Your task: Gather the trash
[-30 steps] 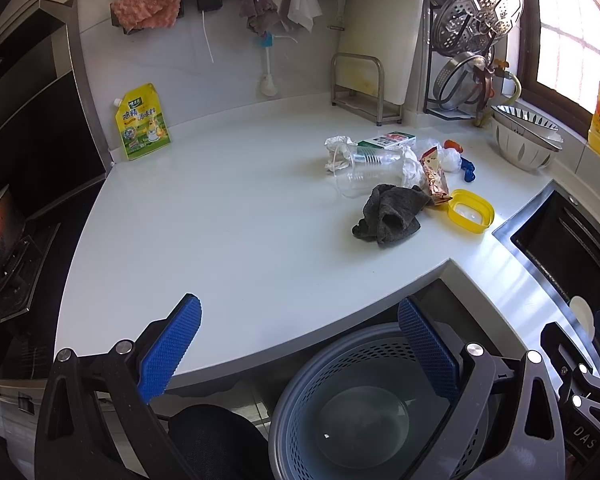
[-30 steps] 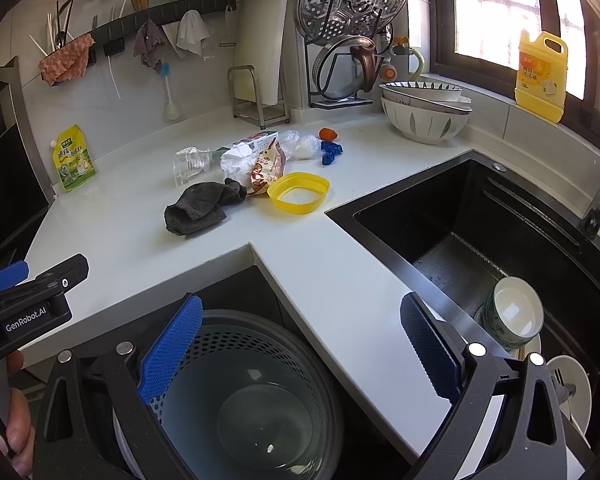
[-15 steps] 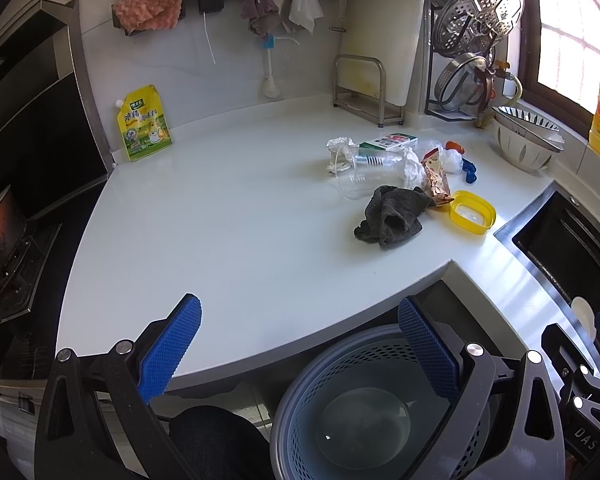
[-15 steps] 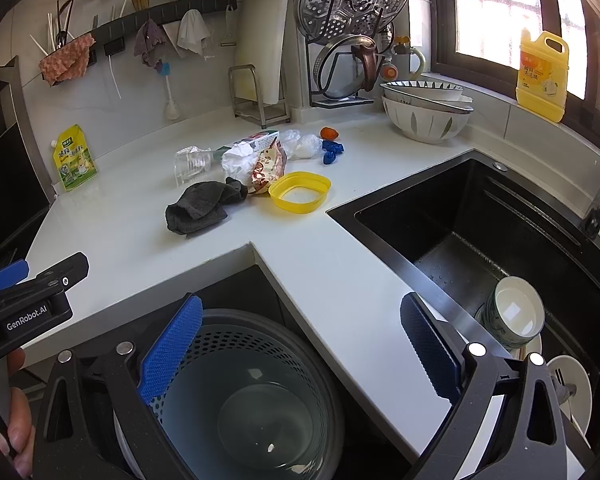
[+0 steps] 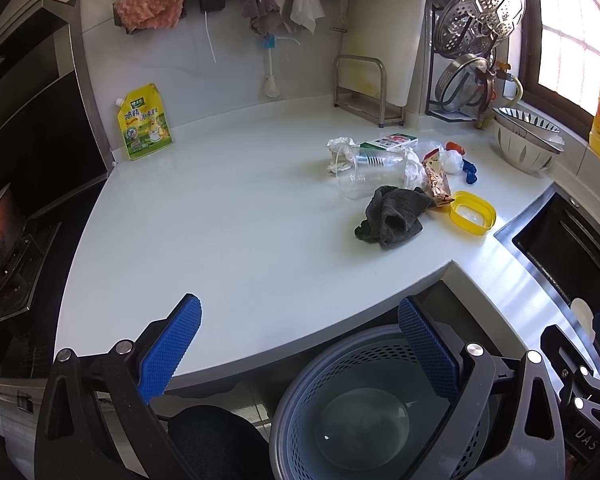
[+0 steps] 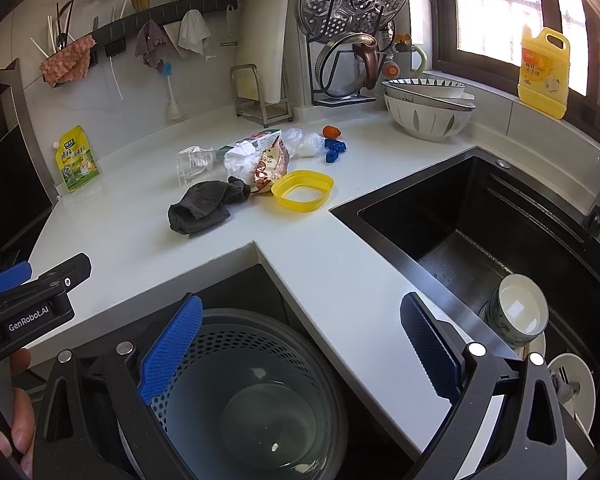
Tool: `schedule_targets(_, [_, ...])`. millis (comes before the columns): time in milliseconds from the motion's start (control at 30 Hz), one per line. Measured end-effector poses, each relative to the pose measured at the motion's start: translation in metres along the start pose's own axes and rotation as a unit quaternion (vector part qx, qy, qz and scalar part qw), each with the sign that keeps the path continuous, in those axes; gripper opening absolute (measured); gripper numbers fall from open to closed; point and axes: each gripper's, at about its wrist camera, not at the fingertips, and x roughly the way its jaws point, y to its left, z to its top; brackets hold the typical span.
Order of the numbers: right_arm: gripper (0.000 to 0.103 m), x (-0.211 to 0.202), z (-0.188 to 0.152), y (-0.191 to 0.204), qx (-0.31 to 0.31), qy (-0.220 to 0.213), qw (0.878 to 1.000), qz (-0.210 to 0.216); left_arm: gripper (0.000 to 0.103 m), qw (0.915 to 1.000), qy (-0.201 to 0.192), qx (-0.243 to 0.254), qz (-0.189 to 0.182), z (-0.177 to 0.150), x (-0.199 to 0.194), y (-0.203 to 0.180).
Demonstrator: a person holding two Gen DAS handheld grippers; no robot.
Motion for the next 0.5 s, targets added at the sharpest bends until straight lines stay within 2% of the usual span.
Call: schedule_targets(500, [0.095, 0.0045, -0.0003, -0.0023, 0.011, 0.003, 1.000, 0.010, 0.097, 1.0000, 0.000, 0.001, 0.002, -0.0017, 0.0036, -0.0010])
